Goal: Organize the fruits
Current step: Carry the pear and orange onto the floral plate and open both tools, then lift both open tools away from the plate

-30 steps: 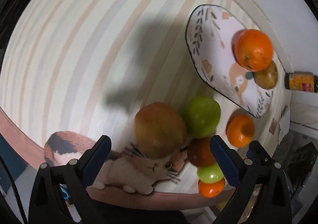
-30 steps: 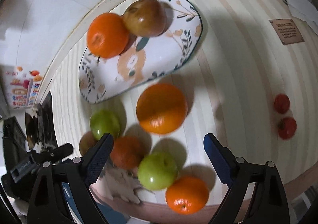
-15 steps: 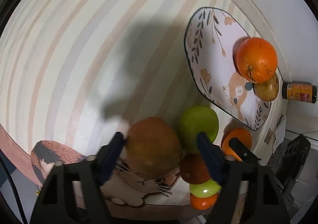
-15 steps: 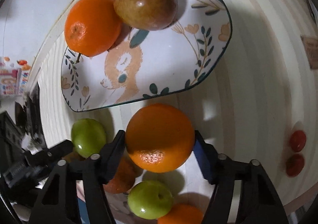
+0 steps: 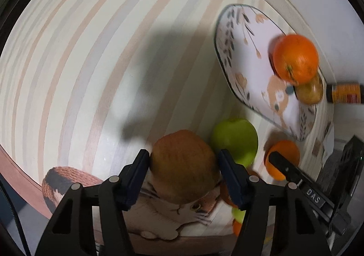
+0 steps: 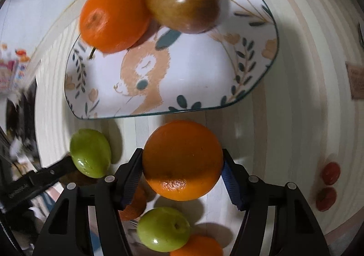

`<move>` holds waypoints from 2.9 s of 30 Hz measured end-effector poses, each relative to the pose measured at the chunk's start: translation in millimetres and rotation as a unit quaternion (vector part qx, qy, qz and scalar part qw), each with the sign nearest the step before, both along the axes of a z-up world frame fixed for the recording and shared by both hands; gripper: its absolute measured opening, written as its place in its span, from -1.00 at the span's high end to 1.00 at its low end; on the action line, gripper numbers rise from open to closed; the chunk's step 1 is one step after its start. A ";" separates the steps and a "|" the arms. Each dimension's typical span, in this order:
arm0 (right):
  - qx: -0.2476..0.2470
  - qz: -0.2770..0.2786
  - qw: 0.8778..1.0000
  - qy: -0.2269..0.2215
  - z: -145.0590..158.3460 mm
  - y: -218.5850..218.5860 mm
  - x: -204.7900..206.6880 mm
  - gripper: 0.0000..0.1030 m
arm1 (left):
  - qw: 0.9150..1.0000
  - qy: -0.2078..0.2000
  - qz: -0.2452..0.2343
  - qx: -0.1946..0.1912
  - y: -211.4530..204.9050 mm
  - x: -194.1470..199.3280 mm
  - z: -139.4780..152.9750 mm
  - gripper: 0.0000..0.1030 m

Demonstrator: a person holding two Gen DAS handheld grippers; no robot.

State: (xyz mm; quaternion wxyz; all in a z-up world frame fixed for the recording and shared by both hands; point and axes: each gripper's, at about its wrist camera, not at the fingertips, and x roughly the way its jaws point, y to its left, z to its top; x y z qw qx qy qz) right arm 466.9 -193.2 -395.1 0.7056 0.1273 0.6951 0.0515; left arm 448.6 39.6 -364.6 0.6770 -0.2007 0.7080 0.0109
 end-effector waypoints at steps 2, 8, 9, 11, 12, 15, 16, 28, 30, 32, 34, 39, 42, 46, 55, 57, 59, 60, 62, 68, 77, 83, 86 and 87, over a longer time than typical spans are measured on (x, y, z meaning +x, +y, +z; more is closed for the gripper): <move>-0.011 0.012 1.000 0.003 1.5 5.8 -4.7 -0.30 | 1.000 0.003 -0.011 -0.004 -2.2 -7.4 3.0 -0.16; -0.011 0.020 1.000 0.014 3.8 1.9 -31.6 -0.30 | 0.998 -0.018 -0.064 0.020 -22.9 -27.3 11.5 -0.18; -0.016 0.019 1.000 0.019 2.8 -0.7 -34.4 -0.30 | 0.997 -0.022 -0.066 0.025 -25.0 -26.9 11.2 -0.21; -0.011 0.012 1.000 0.024 0.1 -6.8 -38.4 -0.30 | 0.998 -0.011 -0.063 0.010 -27.0 -24.7 4.4 -0.24; -0.003 0.007 1.000 0.024 -0.8 -10.1 -40.1 -0.30 | 0.998 -0.004 -0.060 0.000 -28.0 -23.7 -0.3 -0.25; -0.002 0.004 1.000 0.023 -0.8 -11.1 -39.4 -0.30 | 0.998 0.000 -0.058 -0.012 -30.7 -22.9 -7.5 -0.26; -0.004 0.006 1.000 0.022 -0.5 -9.7 -38.7 -0.30 | 0.998 -0.006 -0.057 -0.009 -32.8 -22.6 -7.3 -0.26; -0.033 0.029 0.999 0.013 4.9 -8.1 -50.3 -0.29 | 0.998 -0.034 -0.062 -0.008 -41.9 -37.7 14.9 -0.22; -0.028 0.024 0.999 0.005 11.2 -7.4 -52.3 -0.29 | 0.997 -0.045 -0.062 -0.020 -42.2 -36.6 27.5 -0.22; -0.021 0.017 1.000 -0.009 22.7 -7.8 -52.6 -0.29 | 0.996 -0.056 -0.061 -0.040 -37.1 -31.7 44.0 -0.22; -0.020 0.015 0.999 -0.026 36.2 -7.2 -50.8 -0.29 | 0.994 -0.073 -0.066 -0.053 -33.7 -20.0 63.6 -0.22; 0.001 0.000 0.997 -0.073 72.9 -5.5 -29.6 -0.29 | 0.989 -0.115 -0.081 -0.047 -37.3 23.5 96.8 -0.22; 0.004 0.000 0.996 -0.085 77.5 -4.2 -2.6 -0.29 | 0.988 -0.129 -0.085 -0.026 -44.4 56.3 100.1 -0.22; -0.009 0.009 0.996 -0.084 69.6 8.2 29.6 -0.29 | 0.988 -0.124 -0.096 0.008 -46.0 99.6 89.8 -0.23; -0.014 0.009 0.999 -0.045 32.6 13.6 69.1 -0.29 | 0.989 -0.077 -0.117 0.048 -43.4 155.7 42.7 -0.23; -0.013 0.003 0.999 -0.035 24.8 12.6 72.6 -0.29 | 0.988 -0.073 -0.123 0.053 -45.6 160.3 36.5 -0.23; -0.010 -0.001 1.000 -0.029 20.2 11.9 73.8 -0.30 | 0.988 -0.066 -0.127 0.059 -47.9 163.6 31.0 -0.23; -0.009 -0.004 1.000 -0.025 17.6 9.6 74.3 -0.30 | 0.988 -0.061 -0.128 0.060 -48.8 165.3 28.2 -0.24; -0.003 -0.011 1.000 -0.018 14.4 6.9 74.2 -0.31 | 0.989 -0.046 -0.126 0.058 -50.0 167.2 21.4 -0.24; 0.026 -0.038 0.999 0.004 11.9 -8.0 75.0 -0.32 | 0.990 -0.044 -0.117 0.063 -46.4 168.9 13.9 -0.26; -0.048 -0.002 0.998 -0.030 46.4 -8.6 68.5 -0.94 | 0.986 -0.085 -0.125 0.063 -43.9 159.2 42.6 -0.84; -0.067 -0.013 0.997 -0.042 63.2 -16.3 58.9 -0.94 | 0.983 -0.110 -0.128 0.070 -41.2 119.2 69.0 -0.84; -0.074 -0.011 0.996 -0.056 76.1 -15.5 52.0 -0.94 | 0.980 -0.128 -0.128 0.082 -40.4 98.1 82.5 -0.84; -0.077 -0.011 0.995 -0.064 82.2 -17.7 46.7 -0.94 | 0.979 -0.133 -0.128 0.087 -40.3 90.0 87.8 -0.84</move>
